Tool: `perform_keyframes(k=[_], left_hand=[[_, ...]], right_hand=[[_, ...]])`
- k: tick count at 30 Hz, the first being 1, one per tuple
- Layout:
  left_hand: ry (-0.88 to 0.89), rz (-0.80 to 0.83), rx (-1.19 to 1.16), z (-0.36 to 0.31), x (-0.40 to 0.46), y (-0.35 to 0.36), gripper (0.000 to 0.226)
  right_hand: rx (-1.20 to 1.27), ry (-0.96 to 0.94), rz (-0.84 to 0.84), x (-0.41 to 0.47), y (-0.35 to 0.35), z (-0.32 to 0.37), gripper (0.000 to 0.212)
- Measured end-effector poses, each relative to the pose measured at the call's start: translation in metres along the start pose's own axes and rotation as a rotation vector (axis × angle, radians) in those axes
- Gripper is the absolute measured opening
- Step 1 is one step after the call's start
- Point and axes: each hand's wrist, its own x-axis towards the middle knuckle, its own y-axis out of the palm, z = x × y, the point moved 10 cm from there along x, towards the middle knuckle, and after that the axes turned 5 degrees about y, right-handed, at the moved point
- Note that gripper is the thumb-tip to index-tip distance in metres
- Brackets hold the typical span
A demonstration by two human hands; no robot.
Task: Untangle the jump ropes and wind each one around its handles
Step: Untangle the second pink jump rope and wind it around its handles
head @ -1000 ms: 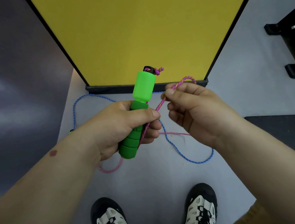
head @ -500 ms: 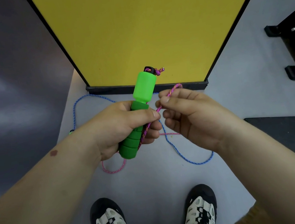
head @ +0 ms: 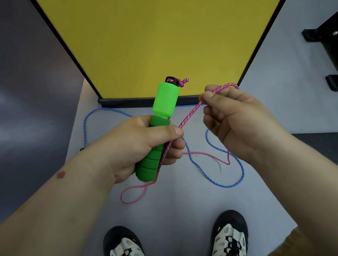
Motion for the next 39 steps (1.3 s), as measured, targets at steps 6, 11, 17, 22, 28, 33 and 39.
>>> perform_keyframes(k=[6,11,17,22,28,33,39], left_hand=[[0.006,-0.006,-0.013,0.000,0.000,-0.001,0.009],[0.005,-0.013,-0.023,-0.001,0.000,-0.001,0.012],[0.001,-0.007,-0.006,0.000,0.000,-0.002,0.008],[0.004,-0.001,0.002,0.000,0.001,-0.001,0.008],[0.010,-0.002,-0.001,0.001,0.001,0.000,0.008],[0.006,-0.006,0.000,0.000,0.001,-0.001,0.009],[-0.002,-0.001,0.003,0.002,0.001,-0.001,0.009]], right_hand=[[-0.096,0.106,0.189,-0.009,0.025,-0.020,0.010],[-0.186,0.132,0.278,-0.016,0.038,-0.029,0.013],[-0.071,0.028,0.089,-0.004,0.014,-0.008,0.010],[0.019,-0.014,-0.007,0.000,-0.001,0.003,0.012],[-0.062,0.076,0.161,-0.008,0.022,-0.015,0.007],[-0.213,0.086,0.265,-0.016,0.037,-0.025,0.008],[-0.111,-0.003,0.064,-0.003,0.012,-0.006,0.005]])
